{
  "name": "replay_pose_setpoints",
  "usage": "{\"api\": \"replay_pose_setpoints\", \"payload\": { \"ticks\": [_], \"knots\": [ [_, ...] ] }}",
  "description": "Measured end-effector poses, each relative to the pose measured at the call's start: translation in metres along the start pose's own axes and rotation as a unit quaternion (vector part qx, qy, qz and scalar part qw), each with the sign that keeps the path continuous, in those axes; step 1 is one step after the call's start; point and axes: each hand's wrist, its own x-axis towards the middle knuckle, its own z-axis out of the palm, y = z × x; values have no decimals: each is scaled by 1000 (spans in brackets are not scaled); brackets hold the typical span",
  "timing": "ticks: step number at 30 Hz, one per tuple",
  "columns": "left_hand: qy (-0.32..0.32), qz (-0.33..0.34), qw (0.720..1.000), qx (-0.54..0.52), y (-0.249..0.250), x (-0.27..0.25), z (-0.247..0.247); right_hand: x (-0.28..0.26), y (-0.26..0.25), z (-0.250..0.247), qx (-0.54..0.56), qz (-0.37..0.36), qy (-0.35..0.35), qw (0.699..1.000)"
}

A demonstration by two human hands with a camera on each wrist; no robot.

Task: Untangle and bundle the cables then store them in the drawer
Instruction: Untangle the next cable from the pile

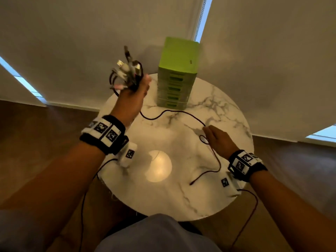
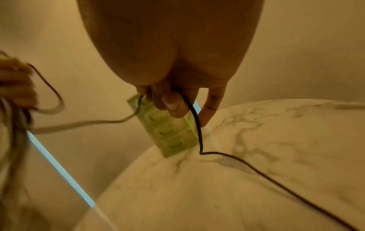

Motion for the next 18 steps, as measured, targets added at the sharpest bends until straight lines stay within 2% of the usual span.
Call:
{"api": "replay_pose_setpoints", "payload": {
  "ticks": [3, 6, 9, 10, 15, 18],
  "knots": [
    [-159, -30, 983, 92, -19, -34, 44, -6, -30, -11, 46, -29, 61, 997],
    [-244, -51, 965, 83, -27, -56, 84, -26, -53, -22, 50, -70, 83, 993],
    [-293, -96, 951, -37, -21, -68, 115, -56, -58, -31, 29, -79, 66, 994],
    [-305, -96, 946, -47, -16, -71, 126, -66, -53, -34, 24, -74, 66, 995],
    [-333, -60, 937, -84, 10, -79, 177, -105, -12, -50, 27, -29, 108, 993],
    [-329, -18, 943, -46, 25, -89, 203, -130, 29, -58, 16, 27, 140, 990]
  ]
}}
